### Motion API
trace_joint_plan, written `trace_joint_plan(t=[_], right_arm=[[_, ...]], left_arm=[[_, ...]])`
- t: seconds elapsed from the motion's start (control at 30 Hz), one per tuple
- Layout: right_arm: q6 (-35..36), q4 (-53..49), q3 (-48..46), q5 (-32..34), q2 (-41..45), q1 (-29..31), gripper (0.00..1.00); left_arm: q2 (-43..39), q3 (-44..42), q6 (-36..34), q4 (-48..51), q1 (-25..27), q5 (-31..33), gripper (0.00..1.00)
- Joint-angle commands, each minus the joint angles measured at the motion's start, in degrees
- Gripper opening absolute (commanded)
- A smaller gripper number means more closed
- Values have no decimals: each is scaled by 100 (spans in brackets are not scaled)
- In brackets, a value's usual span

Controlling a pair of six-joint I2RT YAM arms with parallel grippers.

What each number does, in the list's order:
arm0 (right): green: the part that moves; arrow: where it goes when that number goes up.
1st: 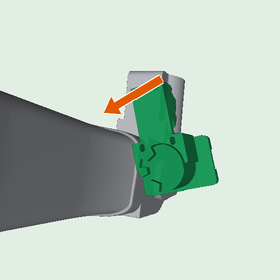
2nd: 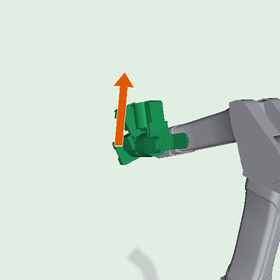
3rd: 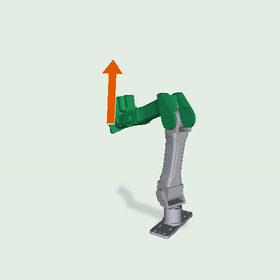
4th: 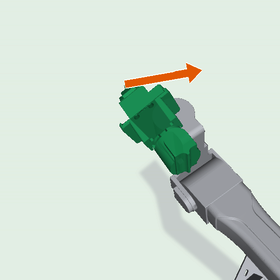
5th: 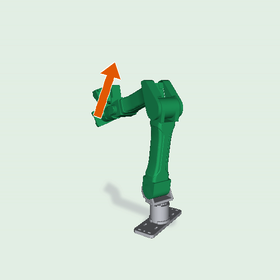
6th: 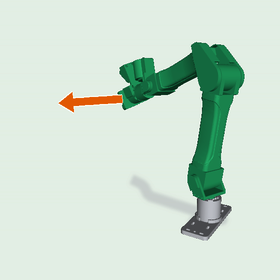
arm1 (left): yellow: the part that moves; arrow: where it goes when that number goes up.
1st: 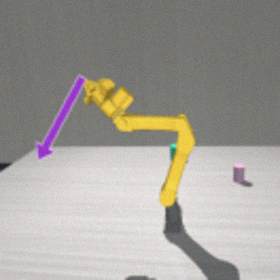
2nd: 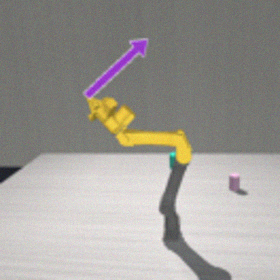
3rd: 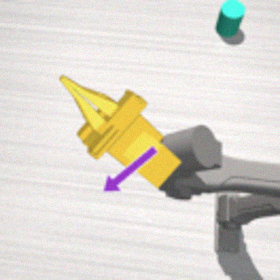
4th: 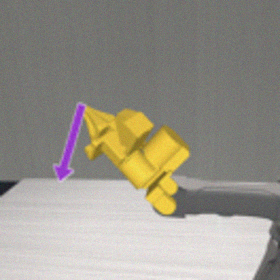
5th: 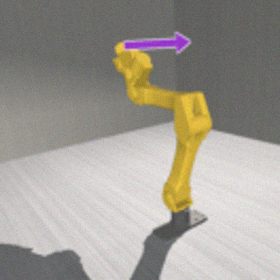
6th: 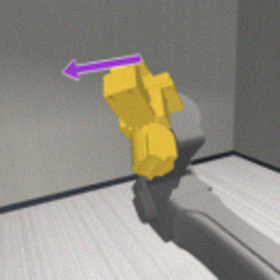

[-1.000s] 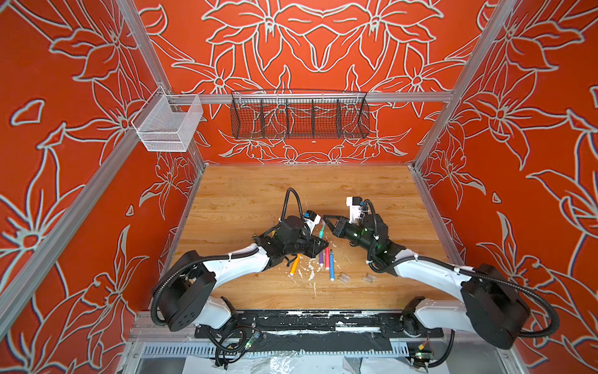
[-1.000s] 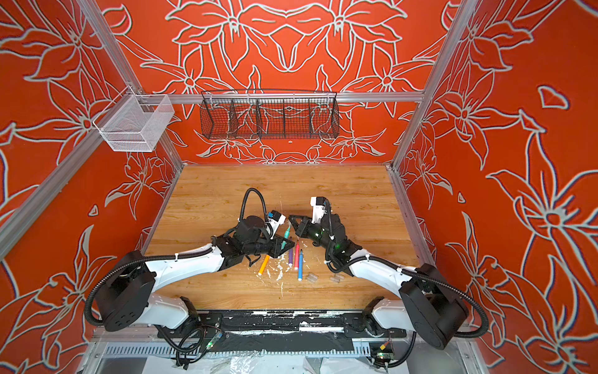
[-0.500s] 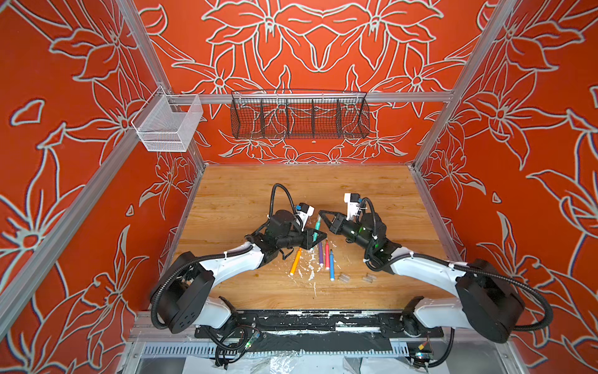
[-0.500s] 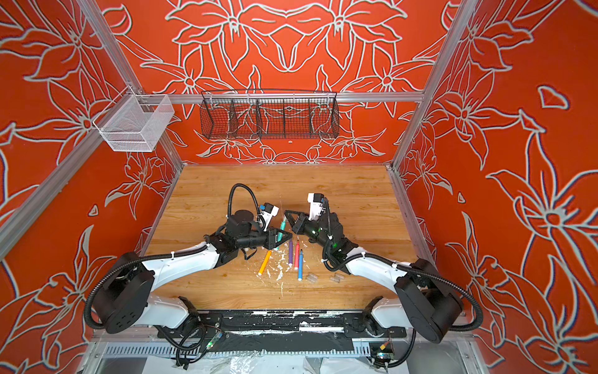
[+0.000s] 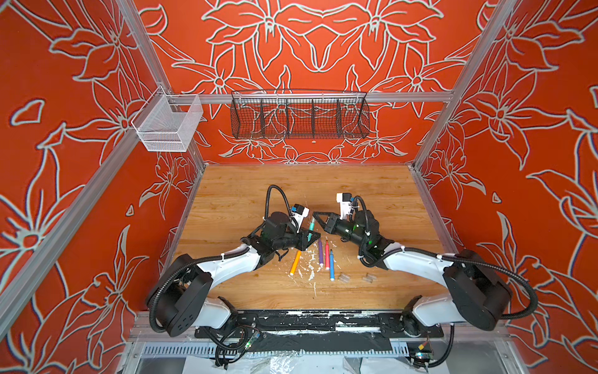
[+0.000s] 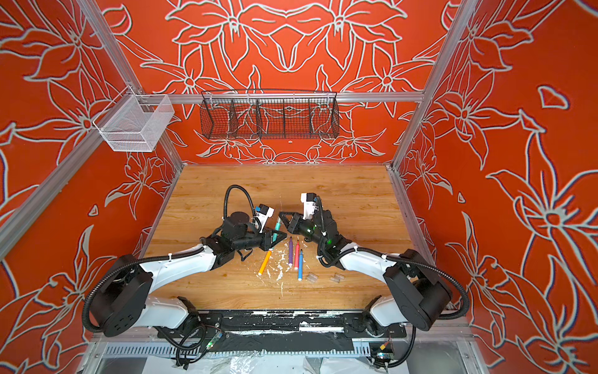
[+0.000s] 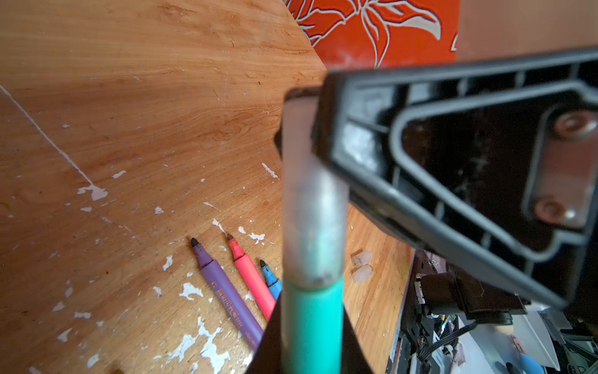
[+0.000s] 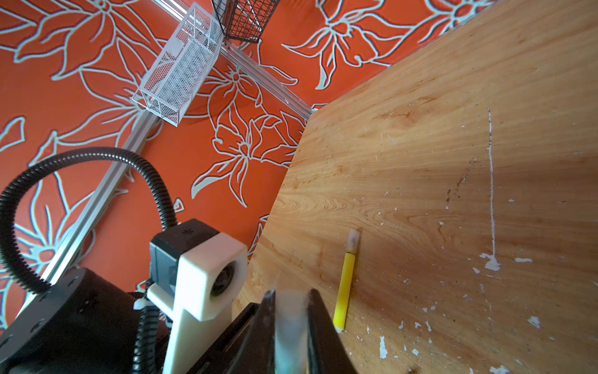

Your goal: Insert the pens into the pen caps

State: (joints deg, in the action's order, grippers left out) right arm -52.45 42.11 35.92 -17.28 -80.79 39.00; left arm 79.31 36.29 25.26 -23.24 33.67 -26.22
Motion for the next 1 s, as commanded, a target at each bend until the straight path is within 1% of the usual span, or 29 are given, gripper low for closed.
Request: trace_joint_plan(t=[0.0,0.1,0.17,0.23,0.33,0.5,0.6,0.8,0.97], right_arm=[[243,-730,48,-162,226,72,30],[454,-1006,15,26,555,46,47],[590,-1003,-44,15,775,31,56],[715,-1003,-75,-68,989,21,60],[830,-987,-128,-135,1253,20,61],[846,-1012,-316,174,1530,-13,61],[838,-1059,-325,220,1564,-58,55],[804,-1116,-326,260,1582,-113,52],[789,-1152,-288,194,1557,-149,42]], left_arm=[[-178,83,-222,-541,-114,293,0],[-150,22,-251,-644,-106,305,0],[-131,-18,-289,-727,-103,221,0],[-179,-91,-312,-877,-68,182,0],[-216,-106,-418,-869,31,261,0],[-246,3,-804,-626,345,458,0],[-275,70,-1047,-474,588,713,0],[-346,84,-1268,-379,848,967,0],[-278,185,-1433,-235,1004,1094,0]])
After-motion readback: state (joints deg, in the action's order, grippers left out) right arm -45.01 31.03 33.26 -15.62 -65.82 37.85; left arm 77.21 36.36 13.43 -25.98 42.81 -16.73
